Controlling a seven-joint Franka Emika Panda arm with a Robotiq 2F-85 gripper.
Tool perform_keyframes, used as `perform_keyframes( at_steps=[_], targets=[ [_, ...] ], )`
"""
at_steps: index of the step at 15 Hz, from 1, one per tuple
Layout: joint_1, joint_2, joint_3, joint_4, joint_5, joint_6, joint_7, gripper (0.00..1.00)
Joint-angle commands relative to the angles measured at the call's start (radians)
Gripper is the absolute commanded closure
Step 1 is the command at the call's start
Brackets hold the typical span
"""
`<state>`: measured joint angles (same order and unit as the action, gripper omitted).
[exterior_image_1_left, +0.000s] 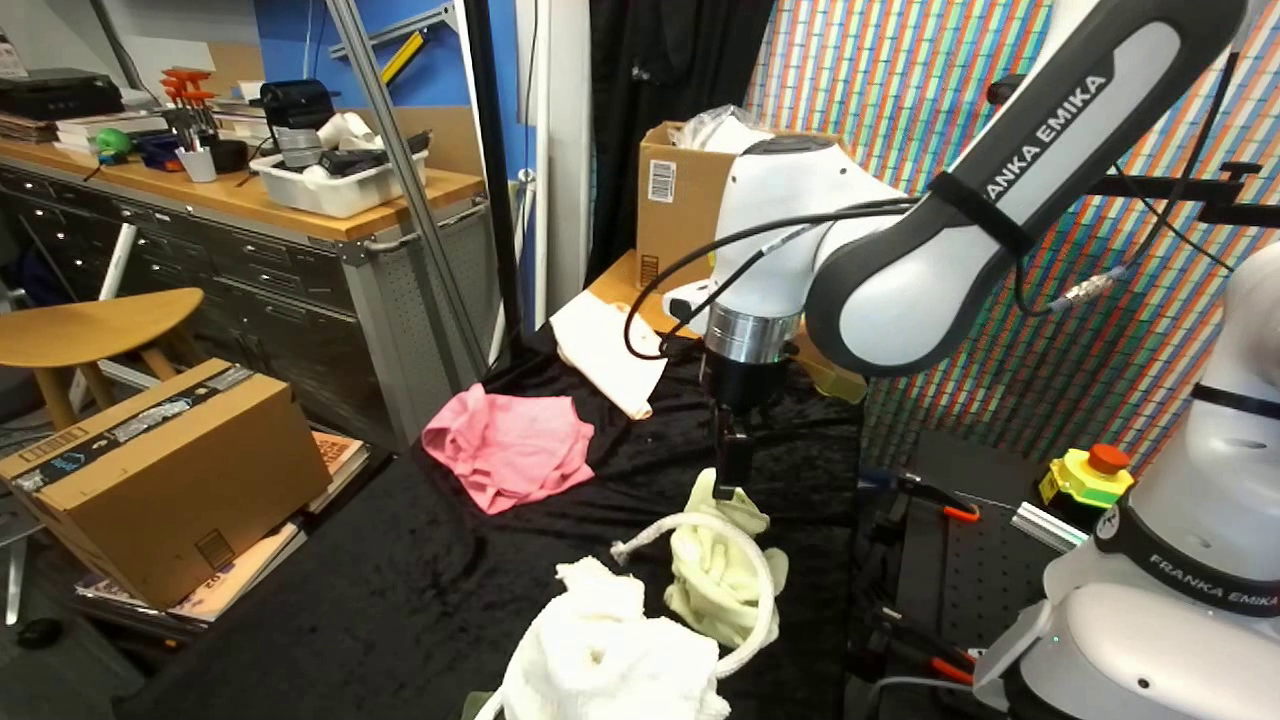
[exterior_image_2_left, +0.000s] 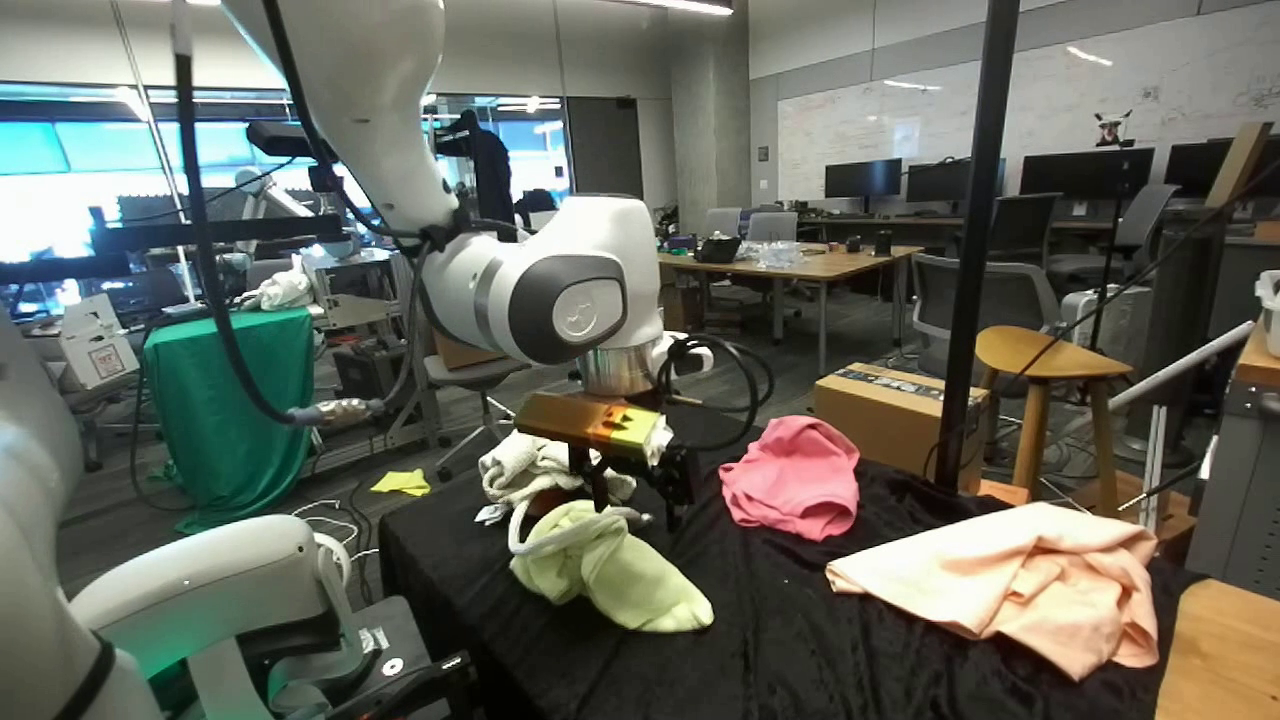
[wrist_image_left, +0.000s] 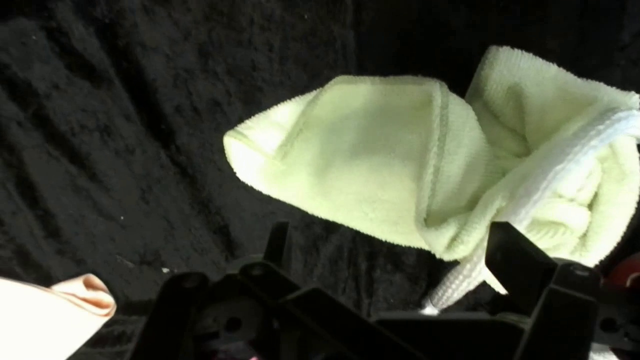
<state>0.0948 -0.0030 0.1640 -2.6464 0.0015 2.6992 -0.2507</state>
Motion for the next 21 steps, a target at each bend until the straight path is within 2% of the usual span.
perform_keyframes(
  at_steps=[1,4,6,7,15,21],
  targets=[
    [0.005,-0.036,-0.025,-0.08,-0.119,0.077,0.096,0.0],
    [0.014,-0.045,-0.021,-0.126,-0.177,0.132,0.16,0.0],
    [0.023,-0.047,-0.013,-0.145,-0.173,0.167,0.196,0.0],
    [0.027,-0.011,-0.008,-0.102,-0.186,0.165,0.226,0.0],
    [0.058,-0.006,0.045,-0.102,-0.269,0.195,0.477,0.0],
    [0.062,0.017,0.064,-0.102,-0.293,0.201,0.539,0.0]
  ],
)
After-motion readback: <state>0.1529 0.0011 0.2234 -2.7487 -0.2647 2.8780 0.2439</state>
